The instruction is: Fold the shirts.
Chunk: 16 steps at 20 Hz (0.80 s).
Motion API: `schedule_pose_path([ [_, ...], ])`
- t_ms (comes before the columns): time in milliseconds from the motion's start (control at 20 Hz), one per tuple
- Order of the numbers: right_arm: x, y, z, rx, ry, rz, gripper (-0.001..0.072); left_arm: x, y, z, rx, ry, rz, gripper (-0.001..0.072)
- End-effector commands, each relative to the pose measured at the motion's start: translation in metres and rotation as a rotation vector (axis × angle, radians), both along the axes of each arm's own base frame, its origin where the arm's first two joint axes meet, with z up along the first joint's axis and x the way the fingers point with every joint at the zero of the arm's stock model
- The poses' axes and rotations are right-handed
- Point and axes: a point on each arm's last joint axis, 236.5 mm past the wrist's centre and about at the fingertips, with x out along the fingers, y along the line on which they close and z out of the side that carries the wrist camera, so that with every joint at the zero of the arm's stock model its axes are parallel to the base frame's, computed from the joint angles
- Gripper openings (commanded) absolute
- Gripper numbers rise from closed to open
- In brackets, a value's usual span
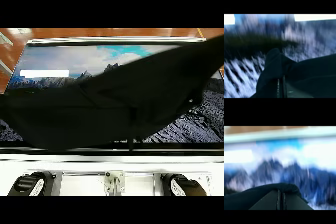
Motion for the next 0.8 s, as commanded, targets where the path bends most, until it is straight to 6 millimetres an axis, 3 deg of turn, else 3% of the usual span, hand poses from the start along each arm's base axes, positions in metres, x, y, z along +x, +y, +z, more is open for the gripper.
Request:
schedule_pose_path([
  [0, 0.046, -0.005, -0.108, 0.014, 0.324, -0.005, 0.0054, -0.003, -0.004, -0.102, -0.035, 0.286, 0.024, 0.0045],
  [150, 0.11, 0.006, -0.217, 0.046, 0.497, -0.004, 0.0054, 0.012, -0.004, -0.184, -0.064, 0.491, 0.084, 0.0046],
  [250, 0.159, 0.014, -0.268, 0.092, 0.5, -0.041, 0.0054, 0.039, -0.004, -0.219, -0.062, 0.547, 0.095, 0.0045],
  [350, 0.201, 0.025, -0.297, 0.196, 0.444, -0.071, 0.0055, 0.081, -0.005, -0.24, -0.066, 0.532, 0.106, 0.0046],
  [450, 0.23, 0.036, -0.31, 0.301, 0.387, -0.087, 0.0055, 0.122, -0.006, -0.255, -0.069, 0.501, 0.113, 0.0046],
  [550, 0.244, 0.037, -0.321, 0.339, 0.363, -0.105, 0.0055, 0.15, -0.007, -0.272, -0.069, 0.521, 0.118, 0.0046],
  [650, 0.244, 0.037, -0.341, 0.334, 0.401, -0.109, 0.0055, 0.165, -0.01, -0.291, -0.104, 0.574, 0.157, 0.0052],
  [700, 0.243, 0.037, -0.351, 0.333, 0.424, -0.11, 0.0094, 0.168, -0.016, -0.298, -0.144, 0.604, 0.177, 0.0114],
  [750, 0.241, 0.038, -0.356, 0.333, 0.439, -0.109, 0.029, 0.168, -0.024, -0.303, -0.181, 0.642, 0.183, 0.0311],
])
